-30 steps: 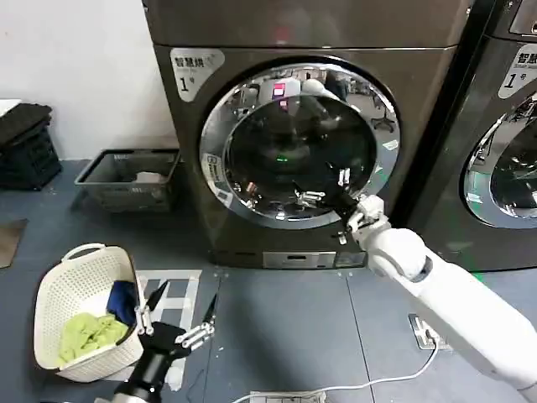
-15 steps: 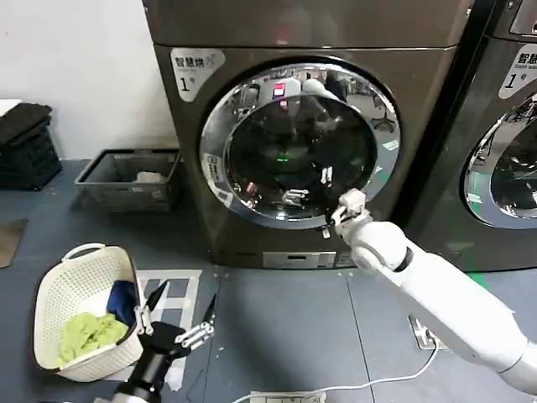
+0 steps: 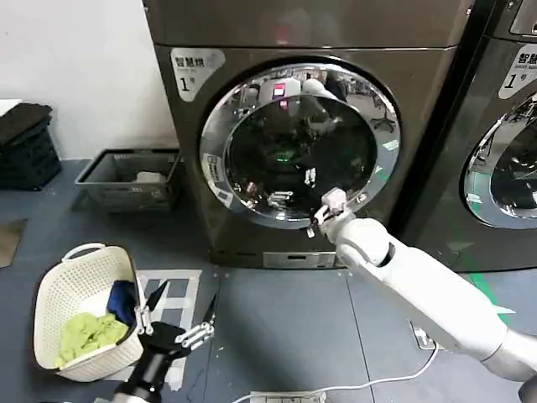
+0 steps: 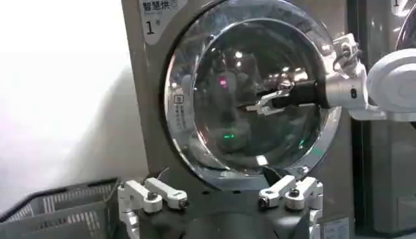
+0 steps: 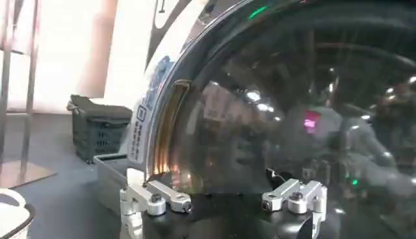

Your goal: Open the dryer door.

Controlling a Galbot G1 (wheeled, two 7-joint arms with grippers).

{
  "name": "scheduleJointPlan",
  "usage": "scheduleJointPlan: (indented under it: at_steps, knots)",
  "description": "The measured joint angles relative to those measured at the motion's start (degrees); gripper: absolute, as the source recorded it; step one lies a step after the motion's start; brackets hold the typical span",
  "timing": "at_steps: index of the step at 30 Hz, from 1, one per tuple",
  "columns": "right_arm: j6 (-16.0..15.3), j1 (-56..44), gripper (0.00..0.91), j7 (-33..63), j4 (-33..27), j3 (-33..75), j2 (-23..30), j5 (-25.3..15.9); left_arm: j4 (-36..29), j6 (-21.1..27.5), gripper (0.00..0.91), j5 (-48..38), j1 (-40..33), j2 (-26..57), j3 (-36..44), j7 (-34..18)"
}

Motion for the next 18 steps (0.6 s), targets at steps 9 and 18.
scheduleJointPlan:
  at_steps: [9,18]
  knots:
    - [0.1,1.6,0.907,-0.6,-2.1,-1.3,2.2,0.0,0.1,0.0,0.907,0.0,-0.1,0.0,0.0,0.0]
    - [0.1,3.1,0.907,-0.8,-4.0,-2.6,4.2,-0.2,0.1,0.0,0.907,-0.1,-0.1,0.0,0.0,0.0]
